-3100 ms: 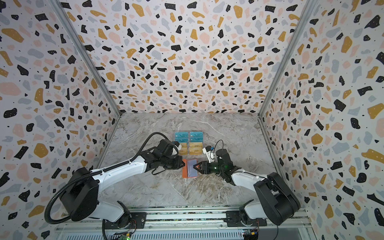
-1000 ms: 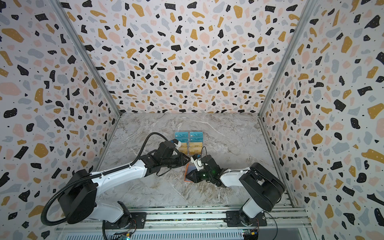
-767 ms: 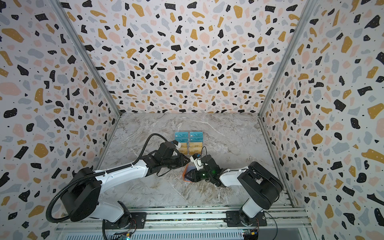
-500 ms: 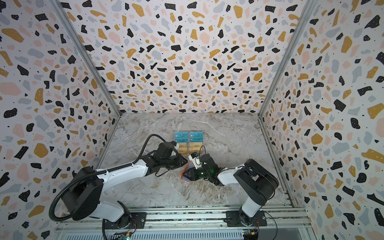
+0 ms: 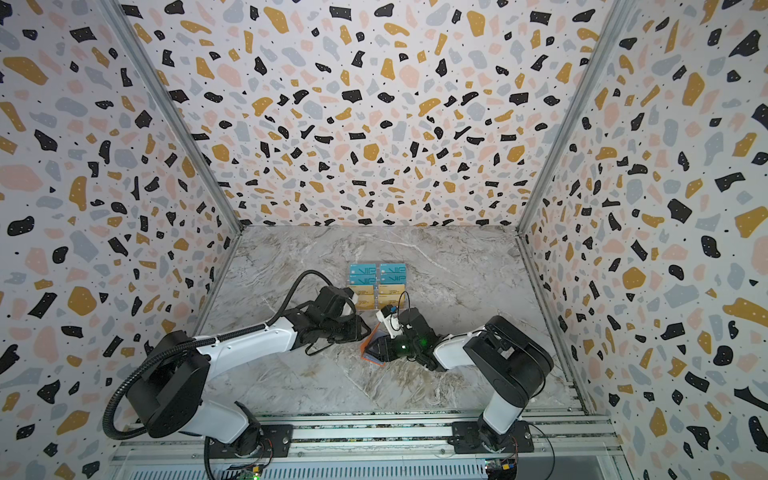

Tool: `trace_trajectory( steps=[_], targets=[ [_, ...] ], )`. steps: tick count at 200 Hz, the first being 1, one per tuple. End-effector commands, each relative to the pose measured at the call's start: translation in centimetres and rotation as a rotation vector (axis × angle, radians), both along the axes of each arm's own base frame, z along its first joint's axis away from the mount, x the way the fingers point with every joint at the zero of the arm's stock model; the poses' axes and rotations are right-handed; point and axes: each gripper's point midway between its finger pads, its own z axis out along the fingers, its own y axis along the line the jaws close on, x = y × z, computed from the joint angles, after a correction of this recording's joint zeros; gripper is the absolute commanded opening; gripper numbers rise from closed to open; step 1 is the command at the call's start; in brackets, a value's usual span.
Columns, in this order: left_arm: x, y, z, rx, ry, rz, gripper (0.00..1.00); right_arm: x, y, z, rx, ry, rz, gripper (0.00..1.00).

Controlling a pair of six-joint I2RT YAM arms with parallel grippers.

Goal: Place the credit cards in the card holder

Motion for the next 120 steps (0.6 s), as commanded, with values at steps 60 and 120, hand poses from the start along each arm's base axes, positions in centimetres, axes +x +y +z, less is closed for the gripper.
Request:
trace_trajectory(
  steps=[60,120],
  targets=[
    [-0.4,-1.0,2.3,0.014,-0.089,-0.127,0.49,0.5,1.1,0.7,0.015,-0.014,0.024,0.41],
    [-0.7,-0.9,2.6,0.030,-0.117,-0.165,0.52,0.9,-0.1,1.1,0.009,-0.026,0.004,0.33]
  ],
)
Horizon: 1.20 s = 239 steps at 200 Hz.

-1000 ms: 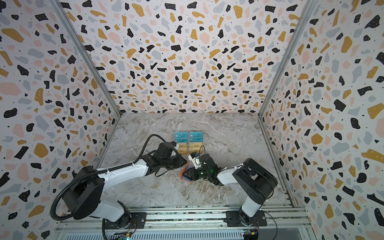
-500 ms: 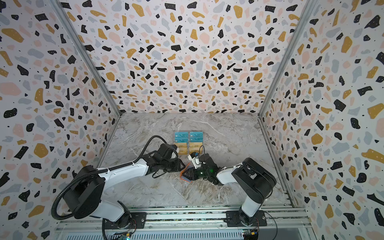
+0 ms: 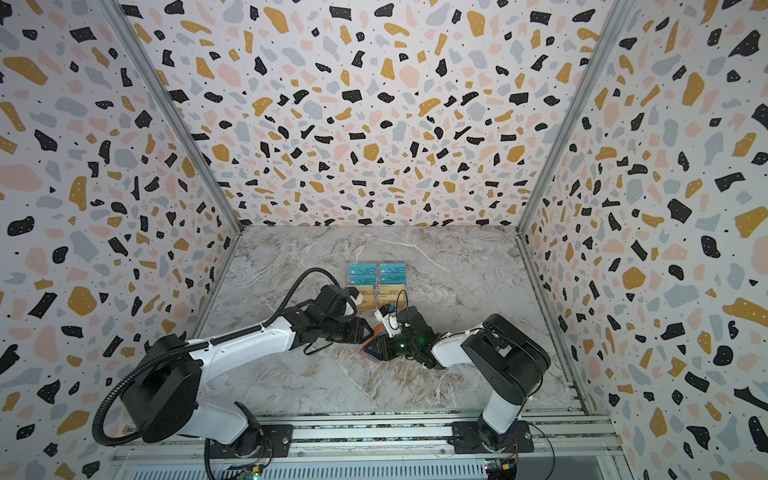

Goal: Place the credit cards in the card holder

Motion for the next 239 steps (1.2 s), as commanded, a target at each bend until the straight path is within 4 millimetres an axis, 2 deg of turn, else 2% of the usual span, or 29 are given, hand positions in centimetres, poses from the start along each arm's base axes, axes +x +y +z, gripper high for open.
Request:
trace_trajectory(
  steps=[1,26,84,128,148,175,202,223,239],
  targets=[
    [0.1,-0.4,1.1,0.003,-0.039,-0.043,0.52,0.5,-0.3,1.3,0.014,-0.030,-0.002,0.33],
    [0.1,-0.7,1.1,0.029,-0.056,-0.075,0.52,0.9,-0.9,1.5,0.010,-0.039,-0.017,0.27],
    [-0.2,-1.5,0.6,0.106,-0.084,-0.148,0.52,2.0,-1.7,1.7,0.002,-0.059,-0.048,0.26],
    [0.4,0.1,-1.1,0.266,-0.097,-0.132,0.50,2.7,-1.9,1.9,0.007,-0.072,-0.061,0.26],
    [0.7,0.4,-1.2,0.293,-0.104,-0.131,0.49,2.9,-1.9,2.0,0.007,-0.078,-0.057,0.26],
    [0.8,0.3,-1.5,0.302,-0.099,-0.131,0.37,3.3,-1.6,2.3,0.009,-0.090,-0.050,0.26],
    [0.7,0.4,-1.9,0.291,-0.084,-0.102,0.19,3.6,-1.4,2.9,0.015,-0.103,-0.048,0.26],
    [0.8,0.2,-0.9,0.202,-0.077,0.001,0.05,3.6,-1.4,3.3,0.019,-0.107,-0.047,0.25],
    [0.5,0.0,-0.3,0.096,-0.051,0.096,0.00,3.4,-1.4,3.8,0.030,-0.111,-0.046,0.25]
  ],
)
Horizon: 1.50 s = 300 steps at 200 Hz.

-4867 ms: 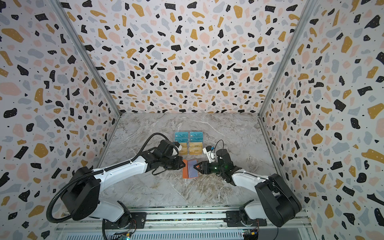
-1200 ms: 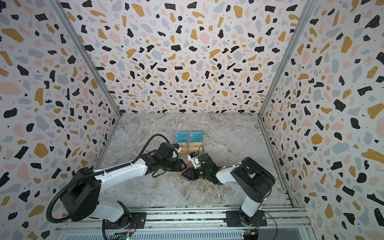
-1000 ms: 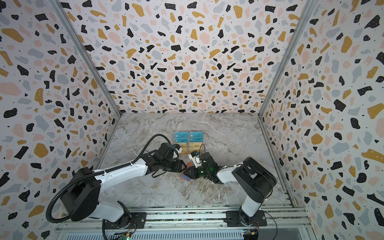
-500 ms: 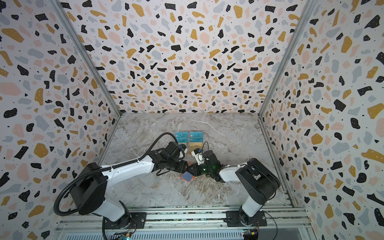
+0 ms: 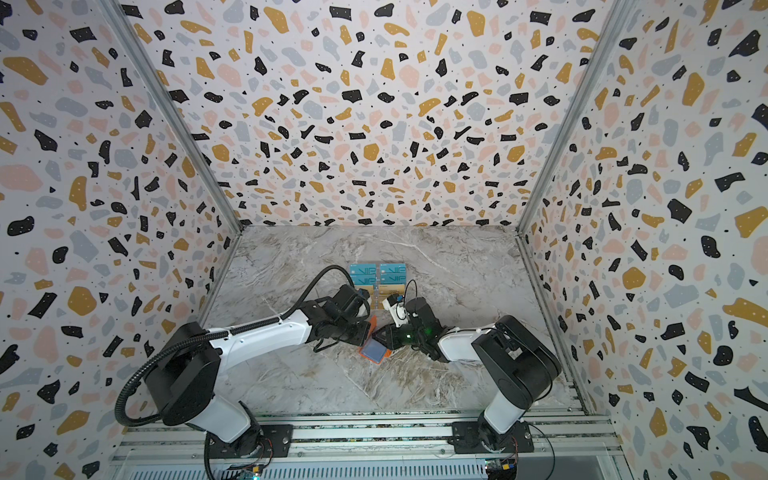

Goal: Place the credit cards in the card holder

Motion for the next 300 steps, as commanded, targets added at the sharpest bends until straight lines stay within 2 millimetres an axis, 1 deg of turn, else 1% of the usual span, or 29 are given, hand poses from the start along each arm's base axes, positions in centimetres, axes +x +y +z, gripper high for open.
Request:
trace_trajectory(
  steps=[1,13,27,51,73,103,121,146,159,170,178,187,197,210,223,230,236,252,263,271,287,300],
  targets=[
    [0.0,-0.5,1.6,-0.156,0.004,0.144,0.00,0.4,0.3,2.1,0.028,-0.042,0.010,0.25],
    [-0.2,-0.5,1.9,-0.236,0.020,0.215,0.00,0.3,0.4,2.3,0.033,-0.043,0.015,0.24],
    [-0.7,-0.2,1.6,-0.299,0.044,0.279,0.00,0.3,0.6,2.4,0.036,-0.043,0.022,0.22],
    [-1.5,0.2,0.5,-0.353,0.089,0.306,0.00,0.0,1.4,2.2,0.049,-0.034,0.051,0.19],
    [-1.9,0.6,0.4,-0.426,0.108,0.322,0.00,-0.6,2.7,2.0,0.060,-0.025,0.097,0.17],
    [-2.1,2.5,-0.6,-0.414,0.114,0.359,0.00,-1.4,4.3,1.6,0.060,-0.018,0.140,0.17],
    [-2.5,3.4,-1.3,-0.413,0.123,0.377,0.00,-1.6,4.7,0.9,0.064,0.003,0.148,0.17],
    [-2.6,4.5,-2.3,-0.362,0.129,0.375,0.01,-1.7,5.1,-0.2,0.055,0.026,0.158,0.18],
    [-2.6,5.0,-2.5,-0.345,0.129,0.376,0.05,-1.8,5.4,-0.6,0.052,0.033,0.169,0.17],
    [-2.6,5.2,-2.6,-0.339,0.129,0.376,0.11,-1.9,5.6,-1.1,0.046,0.042,0.174,0.17],
    [-2.5,5.2,-2.4,-0.336,0.127,0.371,0.17,-1.9,5.7,-1.3,0.043,0.047,0.175,0.17],
    [-2.5,5.3,-2.2,-0.325,0.127,0.371,0.28,-1.9,5.6,-1.7,0.036,0.054,0.173,0.18],
    [-2.4,5.6,-1.8,-0.296,0.107,0.361,0.35,-1.9,5.6,-2.0,0.028,0.061,0.171,0.17],
    [-2.0,6.4,-0.8,-0.251,0.070,0.372,0.39,-2.0,5.6,-2.4,0.018,0.068,0.170,0.18],
    [-1.4,7.5,0.2,-0.188,0.030,0.393,0.40,-1.9,5.6,-2.6,0.011,0.072,0.166,0.18],
    [-1.1,8.5,0.5,-0.130,0.010,0.420,0.40,-1.8,5.6,-2.8,0.002,0.075,0.164,0.18],
    [-0.8,8.8,1.1,-0.115,-0.007,0.428,0.39,-1.8,5.6,-3.0,-0.010,0.077,0.166,0.18],
    [-0.3,8.1,3.1,-0.180,-0.042,0.423,0.36,-1.7,5.6,-3.7,-0.047,0.079,0.161,0.18],
    [0.0,6.7,4.3,-0.276,-0.050,0.402,0.35,-1.7,5.5,-4.1,-0.066,0.085,0.159,0.18],
    [0.2,5.8,4.8,-0.328,-0.049,0.383,0.34,-1.7,5.4,-4.5,-0.080,0.092,0.153,0.18],
    [0.4,4.4,4.5,-0.367,-0.025,0.347,0.28,-1.8,5.2,-4.9,-0.096,0.101,0.150,0.18],
    [0.6,3.8,3.5,-0.359,-0.004,0.328,0.21,-1.9,5.1,-5.0,-0.096,0.104,0.147,0.18]
  ],
)
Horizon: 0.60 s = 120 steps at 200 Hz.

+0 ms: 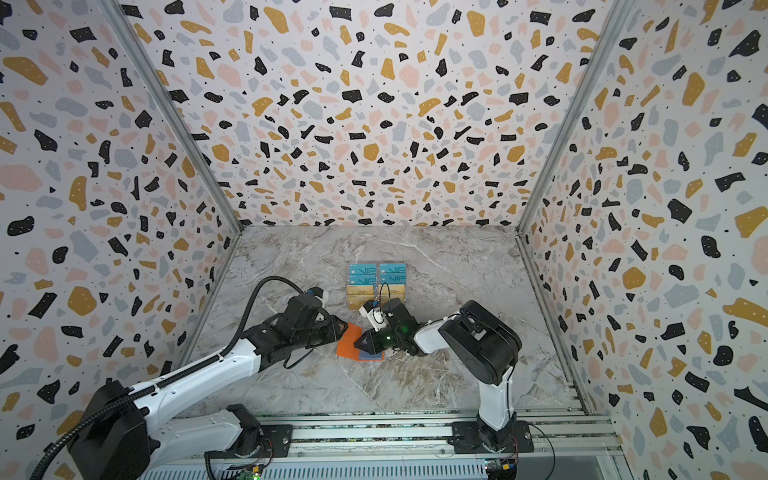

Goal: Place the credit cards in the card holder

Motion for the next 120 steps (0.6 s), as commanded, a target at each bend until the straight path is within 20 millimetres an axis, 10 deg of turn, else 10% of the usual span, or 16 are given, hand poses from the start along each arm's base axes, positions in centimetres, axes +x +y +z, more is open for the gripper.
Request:
trace_trajectory(
  steps=[1,37,120],
  targets=[
    [0.3,-1.6,-1.0,-0.039,0.017,-0.055,0.21,-0.3,-0.8,-1.7,-0.074,0.023,-0.015,0.18],
    [0.3,-1.6,-4.9,0.005,0.070,-0.058,0.00,-0.5,-1.2,-0.6,-0.059,-0.003,-0.015,0.18],
    [-1.8,0.9,-10.1,0.056,0.141,0.009,0.00,-1.2,-2.3,1.9,-0.039,-0.081,-0.009,0.18]
  ],
)
